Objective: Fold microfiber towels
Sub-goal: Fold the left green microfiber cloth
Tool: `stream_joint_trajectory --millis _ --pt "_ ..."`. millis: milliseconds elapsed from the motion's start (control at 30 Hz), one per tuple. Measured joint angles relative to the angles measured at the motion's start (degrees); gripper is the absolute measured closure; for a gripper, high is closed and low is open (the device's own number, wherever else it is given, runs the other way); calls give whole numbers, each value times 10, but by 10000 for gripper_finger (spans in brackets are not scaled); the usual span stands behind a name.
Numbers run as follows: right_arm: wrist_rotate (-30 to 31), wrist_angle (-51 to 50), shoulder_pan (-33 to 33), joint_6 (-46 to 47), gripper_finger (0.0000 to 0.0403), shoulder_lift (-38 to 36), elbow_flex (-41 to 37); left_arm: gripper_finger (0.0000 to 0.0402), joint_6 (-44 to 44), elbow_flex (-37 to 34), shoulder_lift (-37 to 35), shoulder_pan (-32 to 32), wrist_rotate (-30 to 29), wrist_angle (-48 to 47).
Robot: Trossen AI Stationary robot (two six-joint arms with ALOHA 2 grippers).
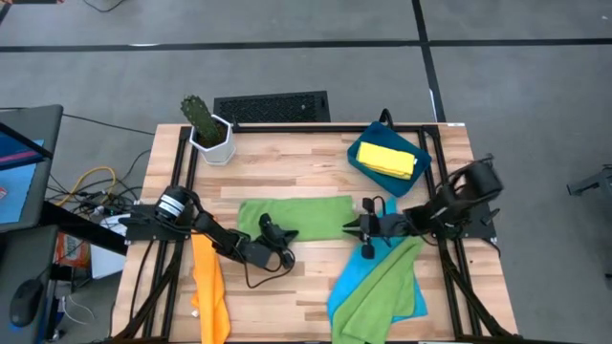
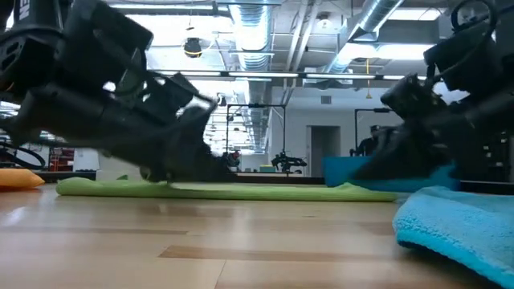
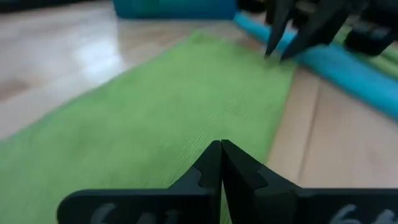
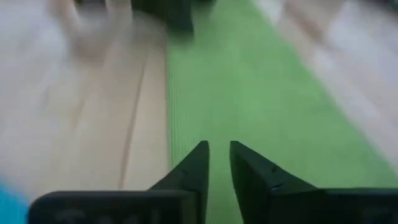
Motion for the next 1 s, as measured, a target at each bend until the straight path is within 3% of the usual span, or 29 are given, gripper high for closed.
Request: stream_joint_trajectory --millis 100,267,400,767,1000 --pt "-7 -92 17 12 275 -55 4 401 32 0 -29 0 1 0" --pt "-8 -108 48 2 236 -116 6 401 81 0 -80 0 1 0" --pt "19 -139 58 5 223 -124 7 401 86 0 -91 0 12 -2" --pt "29 -98 56 39 238 -2 9 401 34 1 -69 -2 41 -22" --pt "49 -100 58 67 279 8 10 401 24 0 -69 -2 50 -36"
